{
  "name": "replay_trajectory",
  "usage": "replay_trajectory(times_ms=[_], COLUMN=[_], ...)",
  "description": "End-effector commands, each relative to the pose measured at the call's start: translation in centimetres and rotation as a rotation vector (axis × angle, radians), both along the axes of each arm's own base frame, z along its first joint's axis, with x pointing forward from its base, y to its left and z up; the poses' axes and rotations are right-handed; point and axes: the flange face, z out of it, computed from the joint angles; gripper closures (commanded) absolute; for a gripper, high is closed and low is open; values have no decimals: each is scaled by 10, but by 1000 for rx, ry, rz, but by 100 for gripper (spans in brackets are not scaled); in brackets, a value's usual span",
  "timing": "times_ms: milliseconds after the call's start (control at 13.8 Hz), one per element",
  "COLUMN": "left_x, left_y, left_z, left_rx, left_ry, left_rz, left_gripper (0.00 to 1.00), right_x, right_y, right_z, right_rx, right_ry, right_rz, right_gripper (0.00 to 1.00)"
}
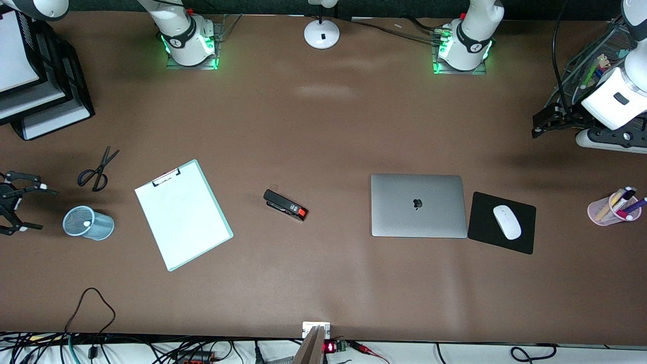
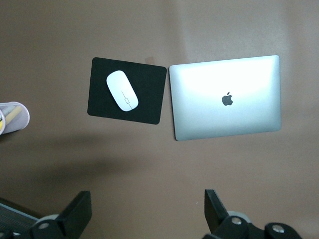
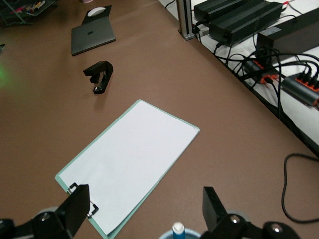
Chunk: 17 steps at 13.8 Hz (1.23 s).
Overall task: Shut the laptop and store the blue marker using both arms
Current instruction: 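Lower the blue marker into the light blue cup with the right gripper, then open the right gripper and release the marker into the cup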
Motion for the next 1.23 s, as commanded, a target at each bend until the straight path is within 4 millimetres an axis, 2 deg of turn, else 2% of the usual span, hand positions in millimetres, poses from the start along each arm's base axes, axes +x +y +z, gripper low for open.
replay_trajectory(times_ms=[0, 217, 434, 651, 868, 1157], left_x=[3, 3, 8, 9, 8, 9], left_y=[1, 6, 9, 8, 8, 0], left_z=[6, 6, 0, -1, -1, 2], left_rx=[-9, -8, -7, -7, -8, -7], left_ry=[8, 9, 11, 11, 12, 2], left_rz=[-17, -9, -5, -6, -8, -20], left_gripper=[0, 0, 0, 0, 0, 0], right_x=[9, 14, 19, 23, 29, 28], right_y=[40, 86, 127, 173, 225, 263], right_z=[56, 97, 113, 124, 122, 120], right_rx=[-89, -162, -213, -271, -346, -491], right_ry=[35, 76, 122, 187, 280, 432], right_rz=[18, 4, -16, -55, -132, -352], right_gripper=[0, 0, 0, 0, 0, 0])
